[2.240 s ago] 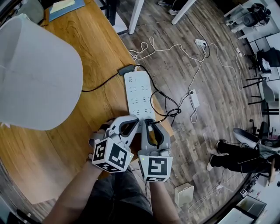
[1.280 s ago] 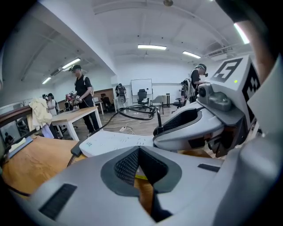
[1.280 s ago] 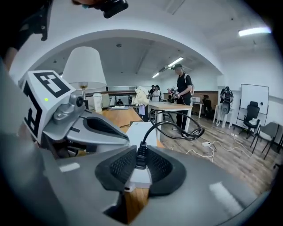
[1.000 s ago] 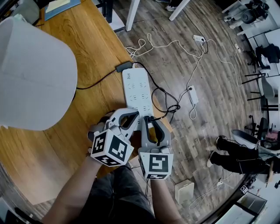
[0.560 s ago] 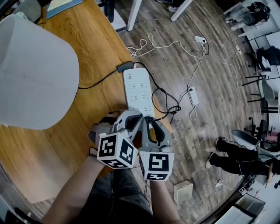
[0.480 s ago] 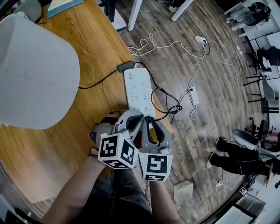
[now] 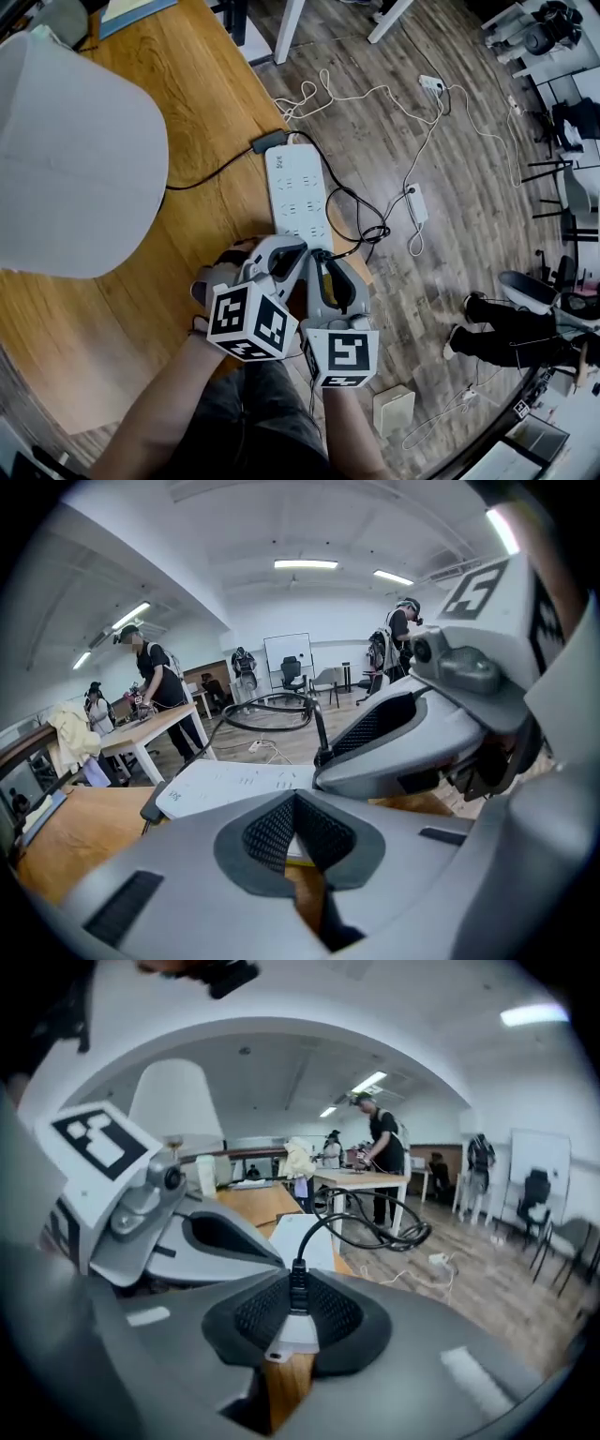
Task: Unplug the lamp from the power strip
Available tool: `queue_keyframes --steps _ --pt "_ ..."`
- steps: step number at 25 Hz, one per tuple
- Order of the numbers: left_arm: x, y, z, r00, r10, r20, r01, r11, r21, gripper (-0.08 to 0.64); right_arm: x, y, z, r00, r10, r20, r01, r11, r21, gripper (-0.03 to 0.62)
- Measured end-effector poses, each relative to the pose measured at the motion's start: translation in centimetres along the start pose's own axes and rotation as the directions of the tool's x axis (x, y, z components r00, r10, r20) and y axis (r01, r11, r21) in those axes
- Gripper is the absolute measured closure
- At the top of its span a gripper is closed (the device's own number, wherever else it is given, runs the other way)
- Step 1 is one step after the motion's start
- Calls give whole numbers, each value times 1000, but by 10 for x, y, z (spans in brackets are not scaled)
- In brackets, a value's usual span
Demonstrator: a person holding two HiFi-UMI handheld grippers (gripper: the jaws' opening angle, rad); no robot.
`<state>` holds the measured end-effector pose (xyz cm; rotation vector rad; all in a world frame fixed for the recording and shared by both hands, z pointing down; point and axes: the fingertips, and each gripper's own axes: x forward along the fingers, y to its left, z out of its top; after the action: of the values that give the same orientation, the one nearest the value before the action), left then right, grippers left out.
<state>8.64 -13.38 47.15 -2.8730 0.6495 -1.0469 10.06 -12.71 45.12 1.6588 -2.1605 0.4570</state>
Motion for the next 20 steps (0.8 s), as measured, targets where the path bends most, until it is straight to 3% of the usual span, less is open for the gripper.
queue_keyframes --steps 2,4,5,7,9,10,11,13,15,16,18,20 --pt "0 0 -1 1000 -2 -1 2 1000 0 568 1 6 3 1000 -22 -9 20 986 -163 523" --pt "-1 1 0 1000 -1 1 1 1000 -1 568 1 8 5 1000 -24 -11 21 978 -207 523" --pt "-1 0 0 1000 1 2 -1 1000 -1 568 1 7 5 1000 -17 -9 15 985 -171 523" --pt "0 0 0 1000 3 3 -3 1000 -3 568 0 1 2 1000 8 -1 -8 1000 6 525" --pt "0 -1 0 1000 3 2 -3 1000 -9 568 -2 -7 -2 1000 26 8 -27 982 186 525" --pt "0 -2 0 1000 2 2 -2 1000 -11 568 -3 -9 -3 1000 25 7 -26 976 216 525" --pt "0 -2 1 1000 2 4 -2 1000 -12 568 -3 -8 -3 1000 19 1 -19 980 196 525" --pt "-1 -2 2 1000 0 8 0 1000 -18 568 -5 -2 4 1000 1 -1 -1 1000 26 526" --pt "0 -2 3 1000 -2 9 2 1000 -23 568 -8 8 15 1000 1 12 1 979 -205 526" --pt "0 -1 3 1000 -2 8 2 1000 -25 568 -10 14 21 1000 11 20 -5 962 -274 526" --pt "0 0 1 1000 -2 6 2 999 -32 568 -10 20 35 998 39 46 -25 962 -272 526" --pt "0 0 -1 1000 -3 2 4 999 -38 568 -7 12 44 995 57 77 -46 989 -141 526"
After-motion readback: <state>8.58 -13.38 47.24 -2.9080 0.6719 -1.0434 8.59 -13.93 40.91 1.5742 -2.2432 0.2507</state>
